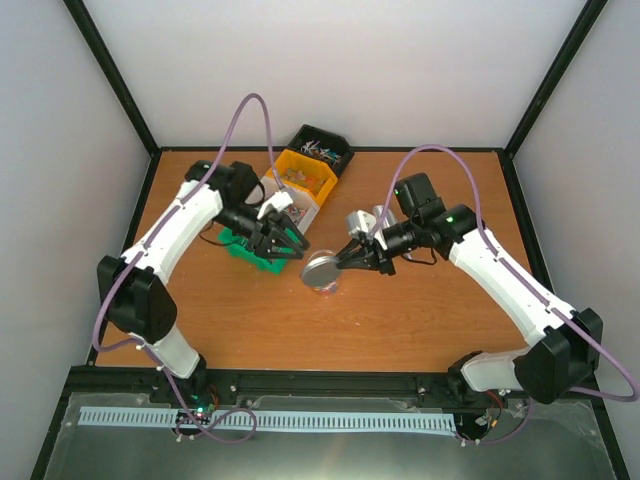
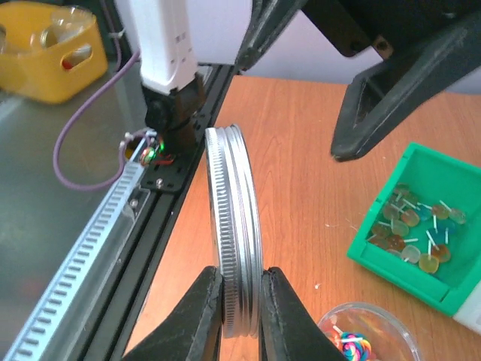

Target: Pack the candies

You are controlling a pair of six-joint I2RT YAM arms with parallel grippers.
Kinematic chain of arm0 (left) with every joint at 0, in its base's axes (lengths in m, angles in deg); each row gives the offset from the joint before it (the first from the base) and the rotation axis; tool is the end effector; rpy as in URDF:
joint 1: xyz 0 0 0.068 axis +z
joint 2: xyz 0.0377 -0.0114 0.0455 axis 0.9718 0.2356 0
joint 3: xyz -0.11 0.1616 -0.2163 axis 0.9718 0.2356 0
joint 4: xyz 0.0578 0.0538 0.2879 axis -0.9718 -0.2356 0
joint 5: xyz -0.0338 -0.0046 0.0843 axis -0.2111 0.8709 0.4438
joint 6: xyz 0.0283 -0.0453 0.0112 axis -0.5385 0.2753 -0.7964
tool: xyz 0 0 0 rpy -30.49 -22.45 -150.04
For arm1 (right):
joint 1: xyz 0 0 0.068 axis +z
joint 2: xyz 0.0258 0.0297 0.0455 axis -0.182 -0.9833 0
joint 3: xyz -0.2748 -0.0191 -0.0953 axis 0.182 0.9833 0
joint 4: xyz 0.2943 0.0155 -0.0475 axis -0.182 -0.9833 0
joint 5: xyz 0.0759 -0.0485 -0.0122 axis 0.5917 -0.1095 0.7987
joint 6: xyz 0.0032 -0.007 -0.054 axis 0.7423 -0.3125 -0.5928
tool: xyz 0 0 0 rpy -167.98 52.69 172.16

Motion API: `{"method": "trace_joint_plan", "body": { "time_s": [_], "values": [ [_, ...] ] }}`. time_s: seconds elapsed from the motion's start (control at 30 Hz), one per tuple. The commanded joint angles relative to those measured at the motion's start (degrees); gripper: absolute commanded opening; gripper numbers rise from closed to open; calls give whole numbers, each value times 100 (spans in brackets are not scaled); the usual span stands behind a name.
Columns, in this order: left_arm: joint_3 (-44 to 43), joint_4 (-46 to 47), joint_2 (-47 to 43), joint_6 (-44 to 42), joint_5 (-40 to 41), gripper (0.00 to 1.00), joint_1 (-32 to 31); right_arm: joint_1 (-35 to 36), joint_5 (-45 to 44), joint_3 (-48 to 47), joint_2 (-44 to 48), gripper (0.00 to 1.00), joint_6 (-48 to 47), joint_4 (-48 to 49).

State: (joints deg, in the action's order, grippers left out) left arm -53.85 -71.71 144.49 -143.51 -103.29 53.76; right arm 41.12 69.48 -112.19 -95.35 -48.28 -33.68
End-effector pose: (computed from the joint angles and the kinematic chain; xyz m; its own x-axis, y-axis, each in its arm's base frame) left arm 0.2810 -0.1555 0.3493 -0.5307 0.4411 -0.7237 0.7436 -0.1676 -0.6473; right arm 0.2357 0.1762 0.3508 0.0850 -0.4001 -0.9125 -0.9796 -0.2011 -0.0031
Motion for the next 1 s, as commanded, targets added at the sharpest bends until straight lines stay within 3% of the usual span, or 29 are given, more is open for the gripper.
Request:
{"method": "trace_joint_plan", "body": {
  "time_s": [0.0,0.1,0.17,0.33,0.7,0.97],
  "values": [
    [-349,1355,-198,1485,673,60,424,-259,517,130,-242,3,1594,1036],
    [-285,2899,-646,2541,2684,73,459,-361,504,290,-446,3,2750,1658],
    [-259,3607,-944,2736,3895,98,459,-426,518,393,-600,3,3318,1954],
    [467,5489,-1592,3406,5432,100,461,-611,662,706,-972,4,4339,2602],
    [1315,6201,-1457,3949,4925,100,459,-854,832,404,-2230,5,4935,1947],
    [2068,5694,-1596,2598,4136,100,225,-1004,960,596,-2445,4,5666,2390]
  ]
}}
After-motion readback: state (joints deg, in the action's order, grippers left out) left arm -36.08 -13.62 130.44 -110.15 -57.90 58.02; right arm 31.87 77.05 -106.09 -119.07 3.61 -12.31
